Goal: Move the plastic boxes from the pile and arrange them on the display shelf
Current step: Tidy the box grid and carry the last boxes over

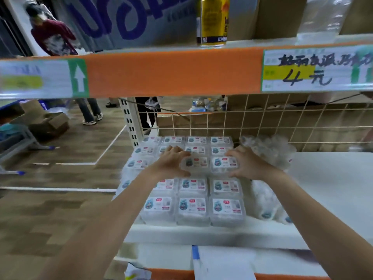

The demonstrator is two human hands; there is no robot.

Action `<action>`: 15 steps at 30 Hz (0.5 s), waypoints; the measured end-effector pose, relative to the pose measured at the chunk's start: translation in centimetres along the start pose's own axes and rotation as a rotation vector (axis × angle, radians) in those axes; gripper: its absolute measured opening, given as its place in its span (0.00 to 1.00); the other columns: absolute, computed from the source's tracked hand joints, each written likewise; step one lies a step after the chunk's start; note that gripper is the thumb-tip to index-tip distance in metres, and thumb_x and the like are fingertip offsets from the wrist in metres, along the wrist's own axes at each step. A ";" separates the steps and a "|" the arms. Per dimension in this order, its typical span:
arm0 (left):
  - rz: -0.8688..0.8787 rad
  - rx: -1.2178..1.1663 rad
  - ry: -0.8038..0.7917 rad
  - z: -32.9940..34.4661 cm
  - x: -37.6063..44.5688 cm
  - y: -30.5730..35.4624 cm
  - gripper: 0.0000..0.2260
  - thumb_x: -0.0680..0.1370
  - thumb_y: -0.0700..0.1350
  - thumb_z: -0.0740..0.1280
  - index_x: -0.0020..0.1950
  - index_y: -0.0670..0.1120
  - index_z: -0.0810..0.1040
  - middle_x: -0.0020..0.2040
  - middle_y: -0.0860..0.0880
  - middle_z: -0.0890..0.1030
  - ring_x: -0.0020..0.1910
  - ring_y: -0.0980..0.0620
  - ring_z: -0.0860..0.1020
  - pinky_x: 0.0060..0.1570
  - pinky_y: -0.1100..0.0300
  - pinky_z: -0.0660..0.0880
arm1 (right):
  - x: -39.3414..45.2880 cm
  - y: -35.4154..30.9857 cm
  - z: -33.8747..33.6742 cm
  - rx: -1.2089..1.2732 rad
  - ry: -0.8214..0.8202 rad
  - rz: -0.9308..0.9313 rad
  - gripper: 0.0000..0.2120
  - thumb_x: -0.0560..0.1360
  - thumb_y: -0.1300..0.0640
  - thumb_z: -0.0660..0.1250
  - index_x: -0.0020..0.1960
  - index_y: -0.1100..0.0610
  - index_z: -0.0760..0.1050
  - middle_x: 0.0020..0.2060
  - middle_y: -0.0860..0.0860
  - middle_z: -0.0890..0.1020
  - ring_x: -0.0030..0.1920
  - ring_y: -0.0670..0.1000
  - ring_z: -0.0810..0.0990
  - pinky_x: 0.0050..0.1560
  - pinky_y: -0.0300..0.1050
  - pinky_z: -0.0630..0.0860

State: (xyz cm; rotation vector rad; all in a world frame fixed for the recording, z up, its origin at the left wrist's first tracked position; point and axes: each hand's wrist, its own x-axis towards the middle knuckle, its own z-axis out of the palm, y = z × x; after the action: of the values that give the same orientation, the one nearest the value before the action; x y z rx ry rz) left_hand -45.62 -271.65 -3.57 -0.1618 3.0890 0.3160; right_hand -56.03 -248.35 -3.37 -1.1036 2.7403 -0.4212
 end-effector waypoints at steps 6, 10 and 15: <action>0.025 0.100 -0.007 0.4 -0.2 -0.6 0.34 0.75 0.59 0.65 0.77 0.51 0.57 0.71 0.48 0.62 0.70 0.46 0.56 0.69 0.51 0.55 | 0.2 -0.2 0.8 0.025 0.005 0.040 0.38 0.69 0.50 0.74 0.74 0.55 0.61 0.67 0.53 0.64 0.68 0.52 0.64 0.68 0.41 0.62; 0.068 0.138 0.003 0.0 -0.4 -0.5 0.33 0.75 0.59 0.64 0.76 0.51 0.57 0.71 0.49 0.62 0.70 0.47 0.57 0.68 0.51 0.55 | 0.5 -0.1 0.7 -0.020 -0.029 0.039 0.39 0.70 0.49 0.74 0.74 0.56 0.60 0.68 0.53 0.63 0.68 0.52 0.63 0.68 0.41 0.60; 0.176 0.089 0.081 -1.2 0.2 1.1 0.27 0.77 0.59 0.63 0.74 0.52 0.63 0.70 0.49 0.65 0.70 0.48 0.59 0.67 0.52 0.57 | -0.3 0.2 -1.1 -0.031 -0.014 0.029 0.36 0.72 0.45 0.71 0.73 0.57 0.63 0.68 0.55 0.65 0.68 0.53 0.64 0.67 0.44 0.62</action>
State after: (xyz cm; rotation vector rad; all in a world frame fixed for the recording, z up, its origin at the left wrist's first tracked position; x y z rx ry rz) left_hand -45.98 -270.82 -2.23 0.1035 3.1968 0.1805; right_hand -56.19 -247.83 -2.36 -1.0687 2.7554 -0.3673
